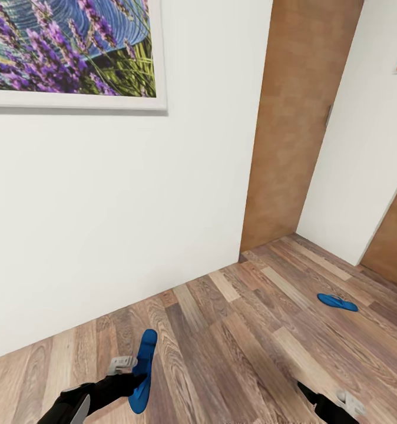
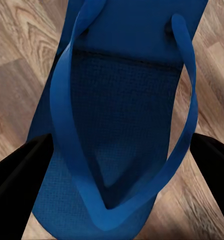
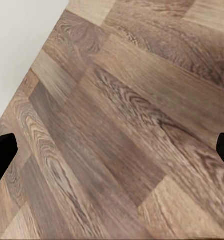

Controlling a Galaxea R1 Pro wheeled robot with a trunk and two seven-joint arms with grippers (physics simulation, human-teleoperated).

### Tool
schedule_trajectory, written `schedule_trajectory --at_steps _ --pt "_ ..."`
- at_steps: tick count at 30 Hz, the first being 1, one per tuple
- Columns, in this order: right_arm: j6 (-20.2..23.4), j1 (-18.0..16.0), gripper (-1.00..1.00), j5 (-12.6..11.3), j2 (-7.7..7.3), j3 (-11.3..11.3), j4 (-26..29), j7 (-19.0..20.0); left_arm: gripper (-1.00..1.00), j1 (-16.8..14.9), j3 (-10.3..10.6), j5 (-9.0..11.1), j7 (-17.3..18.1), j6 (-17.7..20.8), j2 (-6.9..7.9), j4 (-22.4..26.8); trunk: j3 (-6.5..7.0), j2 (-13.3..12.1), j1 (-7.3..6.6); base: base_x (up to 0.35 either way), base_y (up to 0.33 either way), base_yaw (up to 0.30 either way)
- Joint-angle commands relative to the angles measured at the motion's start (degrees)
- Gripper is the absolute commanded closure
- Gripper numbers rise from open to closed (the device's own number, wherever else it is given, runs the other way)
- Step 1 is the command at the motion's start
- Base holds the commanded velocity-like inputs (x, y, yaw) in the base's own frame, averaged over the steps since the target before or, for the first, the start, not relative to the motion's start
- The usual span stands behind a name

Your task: In the bedroom, move the book from the bed onto either nightstand, and place the two sandals side by side next to the bed.

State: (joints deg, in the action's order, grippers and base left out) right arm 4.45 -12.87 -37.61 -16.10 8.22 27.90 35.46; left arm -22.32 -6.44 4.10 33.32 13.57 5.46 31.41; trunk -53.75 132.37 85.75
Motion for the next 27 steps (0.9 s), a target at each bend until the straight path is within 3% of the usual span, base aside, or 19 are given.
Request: schedule_trajectory --at_steps 1,6,15,27 --pt "0.5 0.0 -1.0 -0.5 0.01 0.1 0.0 0.3 1.0 0.0 -0.2 0.5 0.2 0.6 -0.01 0.1 -0.05 0.0 -0.01 0.0 0.0 -0.283" --pt "0.5 0.0 -1.0 -0.5 0.01 0.1 0.0 0.3 1.0 0.0 -0.2 0.5 0.2 0.6 0.03 0.1 -0.05 0.0 -0.01 0.0 0.0 -0.254" --pt "0.5 0.0 -1.0 -0.5 0.02 0.1 0.0 0.2 1.0 0.0 -0.3 0.5 0.2 0.5 0.08 0.0 -0.05 0.0 -0.01 0.0 0.0 -0.081" --pt "0.5 0.0 -1.0 -0.5 0.02 0.1 0.0 0.2 1.0 0.0 -0.2 0.5 0.2 -1.6 0.08 -1.2 -0.05 0.0 -0.01 0.0 0.0 -0.267"
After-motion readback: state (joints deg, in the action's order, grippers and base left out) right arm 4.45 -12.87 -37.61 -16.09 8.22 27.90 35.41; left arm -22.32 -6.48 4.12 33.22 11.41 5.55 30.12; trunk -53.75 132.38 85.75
